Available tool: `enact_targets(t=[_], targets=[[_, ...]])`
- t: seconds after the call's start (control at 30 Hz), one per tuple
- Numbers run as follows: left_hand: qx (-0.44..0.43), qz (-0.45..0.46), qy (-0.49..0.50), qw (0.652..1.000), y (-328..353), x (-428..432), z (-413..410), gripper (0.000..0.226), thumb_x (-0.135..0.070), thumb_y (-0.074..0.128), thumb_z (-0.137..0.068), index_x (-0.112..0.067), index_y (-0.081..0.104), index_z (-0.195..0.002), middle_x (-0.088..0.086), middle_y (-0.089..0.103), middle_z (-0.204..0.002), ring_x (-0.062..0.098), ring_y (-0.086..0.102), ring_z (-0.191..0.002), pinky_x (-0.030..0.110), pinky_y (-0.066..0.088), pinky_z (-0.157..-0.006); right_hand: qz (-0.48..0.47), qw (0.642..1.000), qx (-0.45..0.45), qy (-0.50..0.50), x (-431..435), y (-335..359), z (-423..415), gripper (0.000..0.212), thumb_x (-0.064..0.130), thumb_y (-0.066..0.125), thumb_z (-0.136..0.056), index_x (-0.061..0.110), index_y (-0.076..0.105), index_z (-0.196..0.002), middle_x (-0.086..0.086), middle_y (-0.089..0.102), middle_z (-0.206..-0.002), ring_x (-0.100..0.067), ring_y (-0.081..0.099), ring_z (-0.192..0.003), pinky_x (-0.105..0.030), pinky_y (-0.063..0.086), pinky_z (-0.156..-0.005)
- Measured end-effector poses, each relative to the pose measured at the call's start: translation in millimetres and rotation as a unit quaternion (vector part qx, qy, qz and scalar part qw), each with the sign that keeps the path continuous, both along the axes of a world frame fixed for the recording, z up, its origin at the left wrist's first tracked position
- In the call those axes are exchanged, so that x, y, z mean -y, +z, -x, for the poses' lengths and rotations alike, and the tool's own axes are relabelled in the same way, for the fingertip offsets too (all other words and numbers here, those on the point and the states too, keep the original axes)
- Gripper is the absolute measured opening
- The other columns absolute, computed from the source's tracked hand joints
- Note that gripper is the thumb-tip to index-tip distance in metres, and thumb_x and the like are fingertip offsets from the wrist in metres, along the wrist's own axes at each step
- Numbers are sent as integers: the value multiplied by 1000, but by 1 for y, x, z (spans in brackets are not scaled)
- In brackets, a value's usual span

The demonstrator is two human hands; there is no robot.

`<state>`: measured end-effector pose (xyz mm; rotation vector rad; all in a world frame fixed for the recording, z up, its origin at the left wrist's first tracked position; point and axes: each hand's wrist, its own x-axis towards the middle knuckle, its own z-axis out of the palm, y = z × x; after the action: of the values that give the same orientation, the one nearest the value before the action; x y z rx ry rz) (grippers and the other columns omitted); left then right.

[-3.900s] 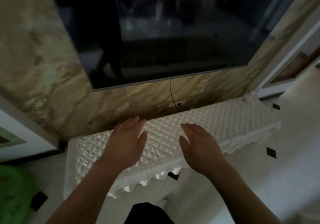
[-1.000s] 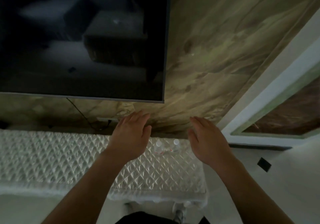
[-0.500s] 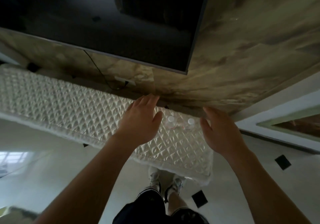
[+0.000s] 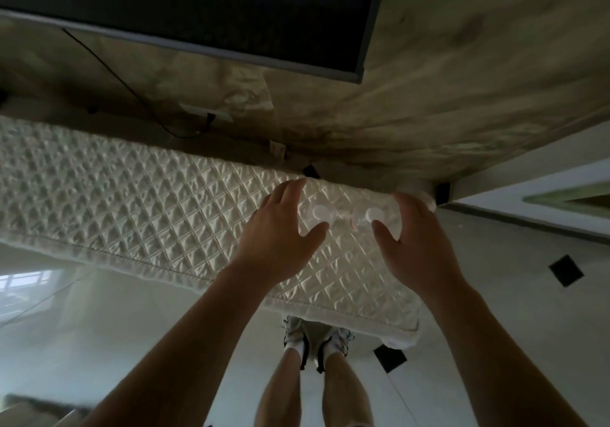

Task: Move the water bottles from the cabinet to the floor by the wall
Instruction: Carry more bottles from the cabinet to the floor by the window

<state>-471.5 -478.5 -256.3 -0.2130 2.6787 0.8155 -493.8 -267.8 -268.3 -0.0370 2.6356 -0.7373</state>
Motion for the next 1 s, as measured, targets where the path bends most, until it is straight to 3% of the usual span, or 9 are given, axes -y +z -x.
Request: enact_targets(t=[0.2,0.47,0.6,0.73,1.0], targets=[[36,-31,-3,999,-74,3,7,94,-49,75,-77,-26,22,-152,-5,31,-156,17,36,-140,25,30,-101,43,998,38,-36,-18,-67,12,84,47,68,-83,23,25,-151,0,33,-155,-19,33,-142,-38,32,-111],[62,-53,-40,996,-147,13,23,103,-47,83,-68,-34,22,-150,-9,32,-155,14,39,-137,38,40,-107,95,992,77,21,-38,-137,29,99,43,79,-74,31,19,-152,9,28,-157,-9,28,-142,-30,27,-110],[44,-68,-41,996,-177,13,25,101,-47,85,-64,-39,26,-146,-11,39,-150,13,44,-132,44,45,-104,110,990,79,41,-40,-161,34,98,39,81,-73,34,21,-151,10,31,-154,-9,32,-138,-34,32,-112],[15,-88,-43,995,-196,11,24,99,-41,87,-64,-36,32,-145,-10,46,-144,10,48,-126,36,45,-102,119,989,68,54,-39,-180,33,95,34,83,-73,33,26,-149,12,35,-151,-9,35,-136,-33,33,-111],[-23,-117,-23,993,-207,9,25,85,-34,90,-61,-34,45,-134,-16,55,-129,9,56,-115,38,51,-93,137,989,34,39,-37,-193,35,82,26,86,-69,34,42,-138,14,52,-131,-8,50,-117,-28,41,-97]])
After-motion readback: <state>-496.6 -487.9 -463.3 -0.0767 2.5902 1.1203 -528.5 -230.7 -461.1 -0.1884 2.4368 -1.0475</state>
